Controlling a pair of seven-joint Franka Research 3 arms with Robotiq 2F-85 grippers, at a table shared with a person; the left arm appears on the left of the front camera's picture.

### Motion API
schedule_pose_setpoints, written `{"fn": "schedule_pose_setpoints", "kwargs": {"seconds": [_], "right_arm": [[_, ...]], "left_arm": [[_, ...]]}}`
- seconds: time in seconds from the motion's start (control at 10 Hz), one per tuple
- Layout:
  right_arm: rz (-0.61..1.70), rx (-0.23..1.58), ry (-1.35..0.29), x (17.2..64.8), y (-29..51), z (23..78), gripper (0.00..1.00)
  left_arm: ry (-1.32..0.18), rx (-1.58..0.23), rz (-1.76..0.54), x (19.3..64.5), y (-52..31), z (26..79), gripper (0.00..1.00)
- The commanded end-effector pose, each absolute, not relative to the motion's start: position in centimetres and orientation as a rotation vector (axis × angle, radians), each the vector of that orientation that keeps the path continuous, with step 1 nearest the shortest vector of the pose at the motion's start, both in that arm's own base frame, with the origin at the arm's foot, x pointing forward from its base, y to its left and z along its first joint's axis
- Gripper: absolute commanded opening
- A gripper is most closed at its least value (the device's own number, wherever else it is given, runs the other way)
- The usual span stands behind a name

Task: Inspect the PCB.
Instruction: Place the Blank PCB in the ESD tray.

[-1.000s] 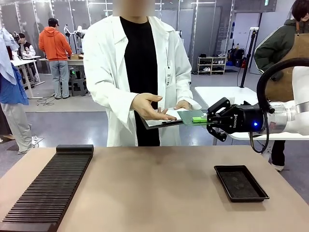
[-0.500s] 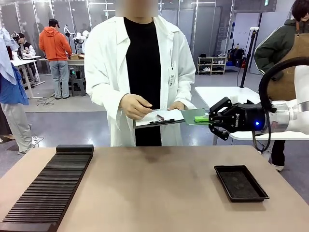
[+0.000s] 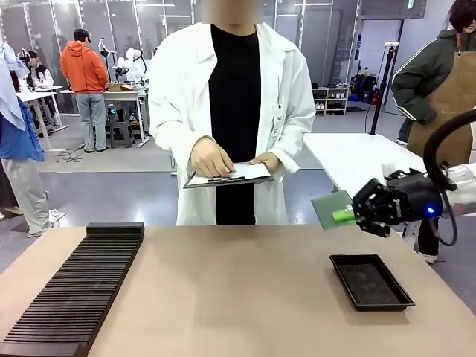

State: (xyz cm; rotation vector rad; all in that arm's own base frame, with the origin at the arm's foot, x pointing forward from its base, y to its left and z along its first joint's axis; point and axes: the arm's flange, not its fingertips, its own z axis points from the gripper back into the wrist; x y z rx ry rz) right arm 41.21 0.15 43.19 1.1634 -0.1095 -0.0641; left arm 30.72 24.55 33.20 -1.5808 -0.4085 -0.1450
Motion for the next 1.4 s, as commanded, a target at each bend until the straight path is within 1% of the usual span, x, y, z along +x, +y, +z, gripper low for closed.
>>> {"fn": "schedule_pose_setpoints", "kwargs": {"seconds": [0.0,0.1,0.2,0.4,0.7,1.0,1.3], "right_arm": [[-0.050,1.097,-0.132,41.3,-1.3,41.1,0.03],[-0.072,1.075,-0.150,41.5,-2.2,39.8,0.03],[-0.122,0.994,-0.221,41.9,-3.4,38.1,0.03],[-0.110,0.926,-0.230,43.0,-4.7,35.1,0.03],[-0.074,0.828,-0.176,44.6,-5.3,33.2,0.03],[-0.088,0.746,-0.161,45.9,-5.1,31.8,0.03],[-0.095,0.726,-0.160,46.7,-4.5,31.0,0.03]], "left_arm": [[-0.396,-1.557,-0.132,30.9,24.5,33.8,1.00],[-0.396,-1.557,-0.132,30.9,24.5,33.8,1.00],[-0.396,-1.557,-0.132,30.9,24.5,33.8,1.00],[-0.396,-1.557,-0.132,30.9,24.5,33.8,1.00],[-0.396,-1.557,-0.132,30.9,24.5,33.8,1.00],[-0.396,-1.557,-0.132,30.9,24.5,33.8,1.00],[-0.396,-1.557,-0.132,30.9,24.5,33.8,1.00]]}}
